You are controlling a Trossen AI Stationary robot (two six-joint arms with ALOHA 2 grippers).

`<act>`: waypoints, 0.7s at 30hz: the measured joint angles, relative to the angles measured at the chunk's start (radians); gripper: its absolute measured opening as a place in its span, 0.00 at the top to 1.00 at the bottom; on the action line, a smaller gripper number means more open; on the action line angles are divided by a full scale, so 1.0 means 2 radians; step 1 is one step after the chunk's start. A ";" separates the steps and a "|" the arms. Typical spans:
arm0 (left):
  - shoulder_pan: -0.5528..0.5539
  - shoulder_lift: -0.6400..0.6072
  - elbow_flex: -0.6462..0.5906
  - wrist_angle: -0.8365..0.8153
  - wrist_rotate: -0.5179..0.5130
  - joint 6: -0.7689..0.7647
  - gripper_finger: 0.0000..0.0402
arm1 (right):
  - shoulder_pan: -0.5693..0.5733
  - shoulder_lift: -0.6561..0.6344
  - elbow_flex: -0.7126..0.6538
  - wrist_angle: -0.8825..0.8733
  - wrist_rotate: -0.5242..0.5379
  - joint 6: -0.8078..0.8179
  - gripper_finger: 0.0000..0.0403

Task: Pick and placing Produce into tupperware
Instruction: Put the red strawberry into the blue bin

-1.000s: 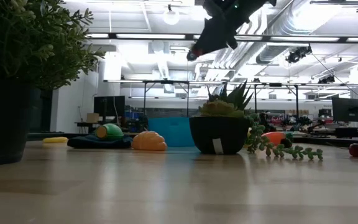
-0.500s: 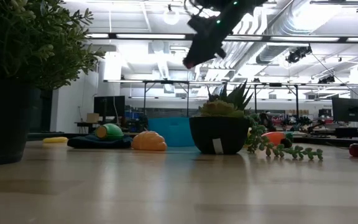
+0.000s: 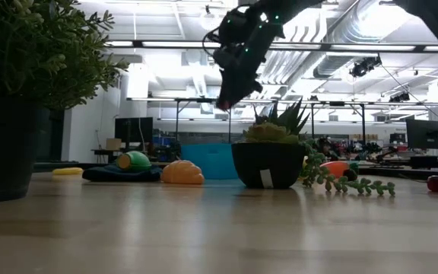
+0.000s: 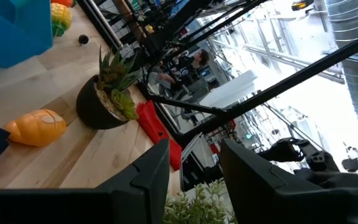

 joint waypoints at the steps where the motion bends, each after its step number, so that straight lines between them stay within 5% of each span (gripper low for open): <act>1: 0.000 0.000 0.000 0.000 0.000 0.002 0.67 | 0.000 0.005 0.000 -0.004 -0.001 0.007 0.66; 21: 0.000 0.000 0.000 0.000 0.000 0.015 0.67 | 0.000 0.084 0.000 -0.043 0.002 0.064 0.66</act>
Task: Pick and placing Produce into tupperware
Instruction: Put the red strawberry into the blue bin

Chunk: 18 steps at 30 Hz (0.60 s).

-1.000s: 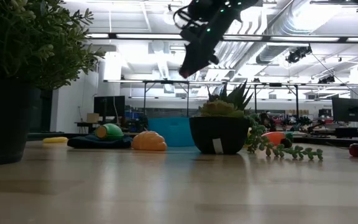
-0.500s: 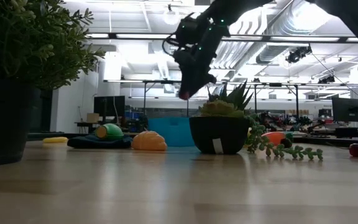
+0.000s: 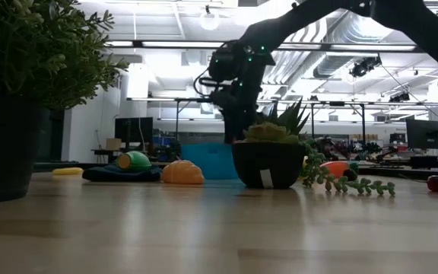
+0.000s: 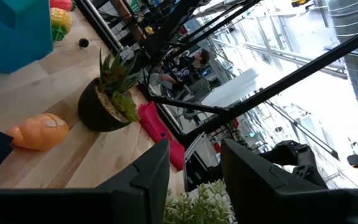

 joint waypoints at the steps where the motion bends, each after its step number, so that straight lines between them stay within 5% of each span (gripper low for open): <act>1: 0.000 0.000 0.000 0.000 0.000 0.000 0.67 | 0.001 0.004 0.000 -0.001 0.000 0.000 0.66; 18: 0.000 0.003 0.000 0.000 0.000 0.002 0.67 | 0.001 0.023 0.000 -0.012 -0.001 0.021 0.66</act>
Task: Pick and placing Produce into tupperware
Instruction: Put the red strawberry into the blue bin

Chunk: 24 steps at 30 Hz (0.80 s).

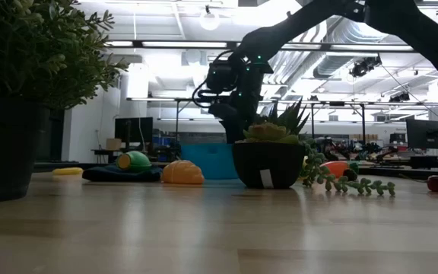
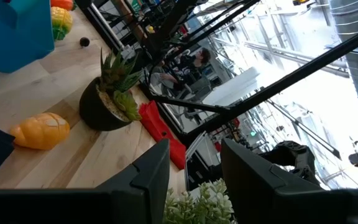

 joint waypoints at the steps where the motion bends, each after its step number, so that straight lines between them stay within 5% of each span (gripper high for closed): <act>1: 0.000 0.000 0.000 0.000 0.000 0.000 0.67 | 0.000 0.000 0.000 0.000 0.000 0.000 0.66; 24: 0.000 0.000 0.000 0.000 0.000 0.009 0.67 | 0.000 0.000 0.000 0.000 -0.004 0.000 0.60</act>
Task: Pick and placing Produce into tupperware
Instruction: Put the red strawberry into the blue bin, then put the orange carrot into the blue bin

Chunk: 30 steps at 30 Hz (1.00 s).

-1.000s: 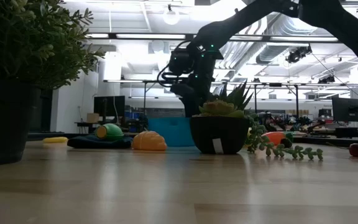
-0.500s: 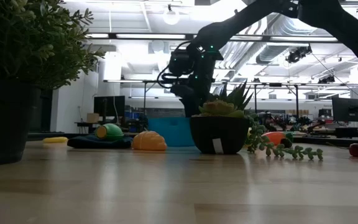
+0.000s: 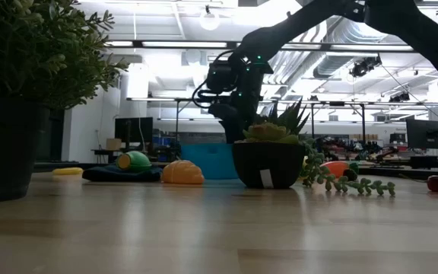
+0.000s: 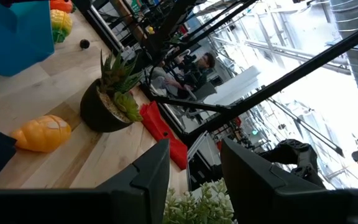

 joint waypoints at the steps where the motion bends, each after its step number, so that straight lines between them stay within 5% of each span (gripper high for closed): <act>1: 0.000 0.000 0.000 0.000 0.000 0.000 0.67 | 0.000 0.000 0.000 0.000 0.000 0.000 0.60; 30: 0.000 0.000 0.000 0.000 0.000 0.000 0.67 | 0.000 0.000 0.000 -0.006 0.000 0.000 0.51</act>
